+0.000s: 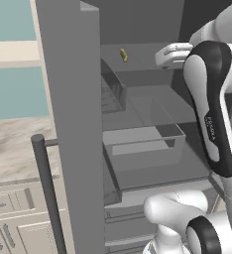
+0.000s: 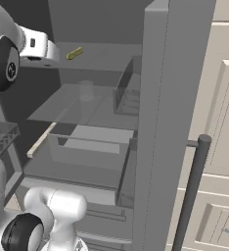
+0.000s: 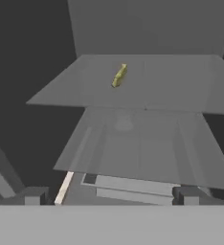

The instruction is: Pick the egg and butter from the fridge and place them by the bowl for mixing.

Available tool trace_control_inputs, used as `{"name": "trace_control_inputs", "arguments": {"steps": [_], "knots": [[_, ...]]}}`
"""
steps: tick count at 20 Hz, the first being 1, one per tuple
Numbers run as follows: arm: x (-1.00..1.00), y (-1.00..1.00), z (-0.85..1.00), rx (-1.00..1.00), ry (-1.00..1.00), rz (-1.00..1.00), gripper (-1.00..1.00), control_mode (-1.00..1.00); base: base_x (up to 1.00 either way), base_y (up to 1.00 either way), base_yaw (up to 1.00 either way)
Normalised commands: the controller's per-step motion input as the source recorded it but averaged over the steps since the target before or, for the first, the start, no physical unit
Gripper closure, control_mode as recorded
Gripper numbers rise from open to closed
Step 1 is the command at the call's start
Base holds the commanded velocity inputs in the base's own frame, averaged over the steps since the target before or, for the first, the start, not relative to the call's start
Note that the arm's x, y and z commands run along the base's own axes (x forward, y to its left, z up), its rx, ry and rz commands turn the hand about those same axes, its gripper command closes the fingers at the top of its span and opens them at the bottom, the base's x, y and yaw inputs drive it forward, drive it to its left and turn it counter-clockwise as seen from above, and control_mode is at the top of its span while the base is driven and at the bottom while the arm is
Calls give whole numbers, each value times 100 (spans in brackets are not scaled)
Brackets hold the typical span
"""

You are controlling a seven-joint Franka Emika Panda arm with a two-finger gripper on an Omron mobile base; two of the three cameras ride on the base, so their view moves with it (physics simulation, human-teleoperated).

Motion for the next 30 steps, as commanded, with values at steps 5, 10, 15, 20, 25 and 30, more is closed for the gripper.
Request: {"name": "trace_control_inputs", "arguments": {"steps": [5,10,15,20,25,30], "knots": [[75,7,-1,0,0,0,-100,-100,0,0,0],[66,21,0,0,0,0,-100,-100,0,0,0],[55,15,0,0,1,0,-100,-100,0,0,0],[55,6,0,0,4,0,-100,-100,0,0,0],[51,7,-2,0,4,0,-100,-100,0,0,0],[41,0,-9,0,7,0,-100,-100,0,0,0]]}}
